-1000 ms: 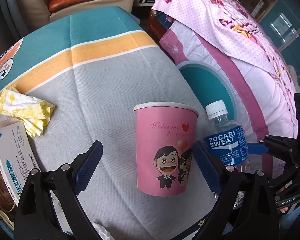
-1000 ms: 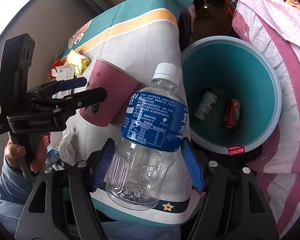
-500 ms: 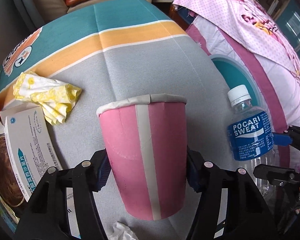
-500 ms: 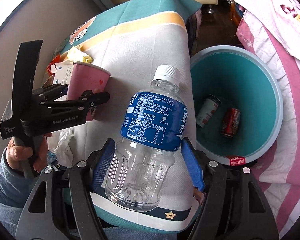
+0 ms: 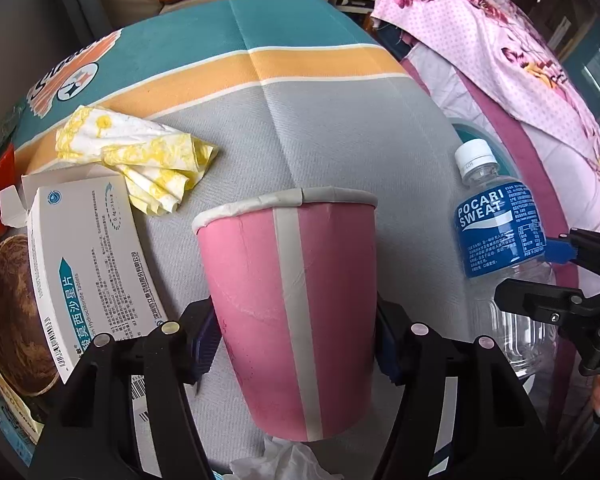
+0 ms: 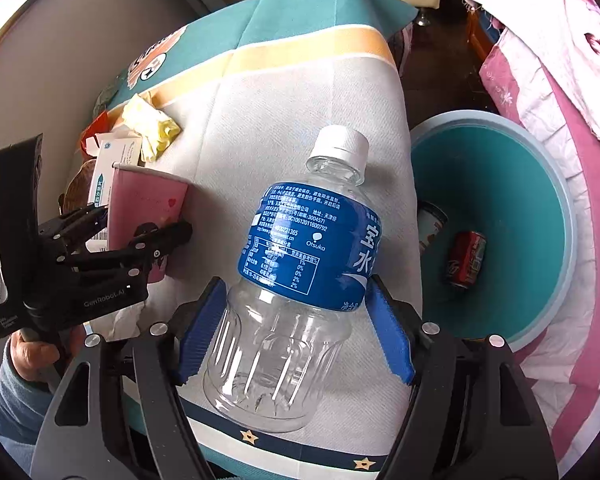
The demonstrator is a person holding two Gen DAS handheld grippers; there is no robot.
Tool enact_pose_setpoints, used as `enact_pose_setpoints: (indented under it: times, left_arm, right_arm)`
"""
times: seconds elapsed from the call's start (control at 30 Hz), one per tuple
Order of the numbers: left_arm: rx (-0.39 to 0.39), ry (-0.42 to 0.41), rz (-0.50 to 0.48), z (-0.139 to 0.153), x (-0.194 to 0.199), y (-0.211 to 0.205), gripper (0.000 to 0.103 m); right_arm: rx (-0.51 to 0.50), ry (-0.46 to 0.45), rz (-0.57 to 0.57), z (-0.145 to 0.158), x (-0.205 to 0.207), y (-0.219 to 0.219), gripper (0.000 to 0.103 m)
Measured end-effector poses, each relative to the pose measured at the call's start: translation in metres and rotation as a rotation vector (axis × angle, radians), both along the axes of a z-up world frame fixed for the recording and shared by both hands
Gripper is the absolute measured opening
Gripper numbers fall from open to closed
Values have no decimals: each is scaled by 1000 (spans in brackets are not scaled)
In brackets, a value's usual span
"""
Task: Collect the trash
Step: 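Carry the pink cup and water bottle over the teal bin with both tools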
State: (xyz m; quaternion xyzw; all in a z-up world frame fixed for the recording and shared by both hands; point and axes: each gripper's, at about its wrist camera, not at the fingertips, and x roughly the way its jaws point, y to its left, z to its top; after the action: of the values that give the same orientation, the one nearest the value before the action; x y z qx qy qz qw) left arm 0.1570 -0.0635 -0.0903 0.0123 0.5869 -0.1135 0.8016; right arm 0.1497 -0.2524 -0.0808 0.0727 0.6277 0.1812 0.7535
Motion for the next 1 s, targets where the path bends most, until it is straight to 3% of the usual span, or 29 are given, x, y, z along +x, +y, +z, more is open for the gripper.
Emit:
enact_pose_setpoints:
  times: [0.17, 0.63, 1.0]
  left_arm:
    - [13, -23, 16, 3, -7, -1, 62]
    - [-15, -112, 2, 53, -38, -18, 62]
    - [-60, -149, -120, 86, -33, -88, 62]
  right_arm:
    - [-35, -52, -16, 5, -7, 4, 67]
    - [90, -151, -111, 50, -30, -32, 66]
    - [116, -240, -300, 79, -46, -122, 66]
